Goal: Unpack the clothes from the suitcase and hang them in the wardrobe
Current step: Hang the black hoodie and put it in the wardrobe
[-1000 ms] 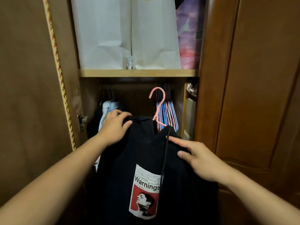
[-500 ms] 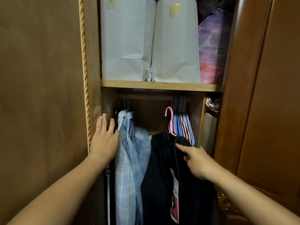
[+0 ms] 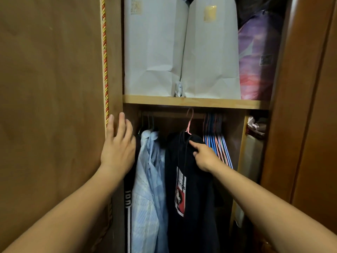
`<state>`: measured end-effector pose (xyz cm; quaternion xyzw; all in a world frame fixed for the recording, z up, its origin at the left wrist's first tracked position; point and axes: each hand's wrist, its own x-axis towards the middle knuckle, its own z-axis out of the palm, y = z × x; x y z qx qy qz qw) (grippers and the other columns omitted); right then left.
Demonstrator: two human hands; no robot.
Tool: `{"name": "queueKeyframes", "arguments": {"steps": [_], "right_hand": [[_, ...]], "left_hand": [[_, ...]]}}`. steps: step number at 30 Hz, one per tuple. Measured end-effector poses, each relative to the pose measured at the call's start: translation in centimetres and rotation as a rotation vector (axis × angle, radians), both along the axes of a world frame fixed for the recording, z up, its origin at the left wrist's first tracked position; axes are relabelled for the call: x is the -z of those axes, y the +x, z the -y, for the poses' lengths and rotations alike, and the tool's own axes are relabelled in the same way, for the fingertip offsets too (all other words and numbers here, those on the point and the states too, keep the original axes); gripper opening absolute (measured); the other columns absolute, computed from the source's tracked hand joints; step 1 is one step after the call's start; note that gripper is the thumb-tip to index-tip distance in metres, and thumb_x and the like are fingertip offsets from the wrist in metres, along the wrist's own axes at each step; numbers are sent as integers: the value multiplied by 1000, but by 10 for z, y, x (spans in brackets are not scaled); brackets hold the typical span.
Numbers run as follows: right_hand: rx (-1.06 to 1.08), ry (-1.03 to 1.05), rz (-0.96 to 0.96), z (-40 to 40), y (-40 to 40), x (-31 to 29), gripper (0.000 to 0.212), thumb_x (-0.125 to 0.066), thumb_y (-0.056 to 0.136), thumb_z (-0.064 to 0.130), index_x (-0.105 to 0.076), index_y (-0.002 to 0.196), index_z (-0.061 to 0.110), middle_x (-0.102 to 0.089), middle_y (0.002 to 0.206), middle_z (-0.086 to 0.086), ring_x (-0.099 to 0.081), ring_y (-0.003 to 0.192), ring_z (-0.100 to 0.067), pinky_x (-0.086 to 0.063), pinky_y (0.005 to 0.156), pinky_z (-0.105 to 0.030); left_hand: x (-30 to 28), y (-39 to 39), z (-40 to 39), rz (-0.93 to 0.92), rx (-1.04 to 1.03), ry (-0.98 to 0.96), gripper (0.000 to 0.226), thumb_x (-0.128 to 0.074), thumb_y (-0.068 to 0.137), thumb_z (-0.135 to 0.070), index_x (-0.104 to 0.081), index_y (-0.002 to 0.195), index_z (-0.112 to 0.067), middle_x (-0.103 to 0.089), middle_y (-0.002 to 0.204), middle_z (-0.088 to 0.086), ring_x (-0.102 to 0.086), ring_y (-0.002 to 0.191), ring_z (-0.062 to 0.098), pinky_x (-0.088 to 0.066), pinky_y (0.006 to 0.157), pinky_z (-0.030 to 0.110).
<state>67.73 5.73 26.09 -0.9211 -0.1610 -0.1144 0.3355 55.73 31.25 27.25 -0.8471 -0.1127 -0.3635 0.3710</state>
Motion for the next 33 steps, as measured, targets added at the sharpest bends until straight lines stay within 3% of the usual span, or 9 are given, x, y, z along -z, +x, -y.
{"name": "queueKeyframes", "arguments": {"steps": [4, 7, 21, 29, 31, 33], "right_hand": [[-2, 33, -10, -20, 46, -6, 53, -43, 104, 8, -36, 154, 26, -47, 149, -12, -55, 123, -30, -43, 102, -29], [-6, 57, -51, -33, 77, -9, 52, -44, 104, 9, -37, 153, 25, -52, 142, -15, -59, 116, -31, -47, 100, -33], [45, 26, -58, -33, 141, 8, 52, -45, 103, 10, -37, 153, 24, -44, 150, -17, -52, 128, -35, -40, 97, -22], [44, 31, -131, -25, 152, 14, 52, -46, 101, 6, -42, 151, 19, -46, 150, -15, -48, 134, -33, -35, 108, -23], [9, 1, -153, -27, 137, 28, 56, -46, 101, 9, -35, 154, 22, -45, 151, -16, -48, 135, -34, -35, 109, -25], [-10, 104, -129, -28, 118, 41, 66, -48, 101, 9, -21, 159, 27, -45, 150, -16, -47, 134, -35, -35, 108, -28]], "left_hand": [[0, -5, 1, 14, 69, -80, 35, -47, 90, -26, -73, 111, -13, -44, 148, 24, -14, 149, 51, 10, 107, 82], [2, -1, 0, -3, 79, -80, 32, -48, 91, -27, -74, 104, -14, -51, 141, 22, -21, 147, 50, 10, 104, 84], [1, 3, 0, 18, 47, -101, 25, -52, 86, -24, -74, 89, -12, -59, 125, 19, -29, 143, 49, 11, 105, 83], [-1, 2, 1, 9, 33, -100, 25, -53, 87, -25, -74, 89, -12, -59, 123, 19, -29, 144, 49, 10, 104, 84], [0, 2, 2, 20, 52, -102, 26, -52, 87, -24, -74, 87, -10, -60, 121, 19, -30, 143, 49, 8, 105, 84], [1, 2, 2, 23, 62, -106, 26, -53, 87, -25, -74, 87, -9, -61, 119, 20, -31, 143, 49, 7, 106, 83]]}}
